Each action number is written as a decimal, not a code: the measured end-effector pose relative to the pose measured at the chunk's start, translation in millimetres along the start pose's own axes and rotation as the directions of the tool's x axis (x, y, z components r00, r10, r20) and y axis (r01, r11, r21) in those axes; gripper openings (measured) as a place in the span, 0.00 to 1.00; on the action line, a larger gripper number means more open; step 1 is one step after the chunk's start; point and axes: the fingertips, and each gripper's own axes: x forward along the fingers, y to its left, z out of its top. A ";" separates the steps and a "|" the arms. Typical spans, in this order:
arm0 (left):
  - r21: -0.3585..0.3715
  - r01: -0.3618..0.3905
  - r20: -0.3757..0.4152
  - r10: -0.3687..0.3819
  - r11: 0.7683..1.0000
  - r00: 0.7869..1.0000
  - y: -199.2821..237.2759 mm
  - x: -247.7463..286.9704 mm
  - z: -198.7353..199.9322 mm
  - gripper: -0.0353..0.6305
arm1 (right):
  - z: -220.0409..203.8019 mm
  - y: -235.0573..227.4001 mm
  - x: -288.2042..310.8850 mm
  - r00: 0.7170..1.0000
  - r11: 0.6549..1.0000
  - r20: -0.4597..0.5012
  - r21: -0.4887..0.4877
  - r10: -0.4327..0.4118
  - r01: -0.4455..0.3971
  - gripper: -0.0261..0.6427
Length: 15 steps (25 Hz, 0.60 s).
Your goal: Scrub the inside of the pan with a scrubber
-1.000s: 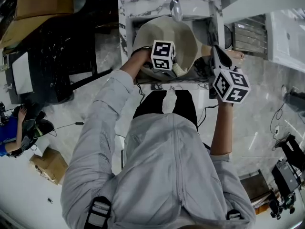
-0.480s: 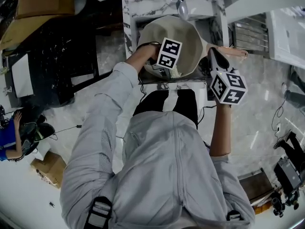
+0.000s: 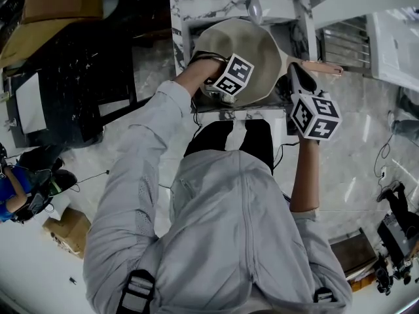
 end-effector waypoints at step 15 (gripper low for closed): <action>-0.006 -0.097 -0.336 0.090 0.995 0.938 21.4 -6.7 -69.0 0.16 | -6.6 10.1 -0.4 1.000 1.000 -0.020 -0.022 -0.021 0.020 0.09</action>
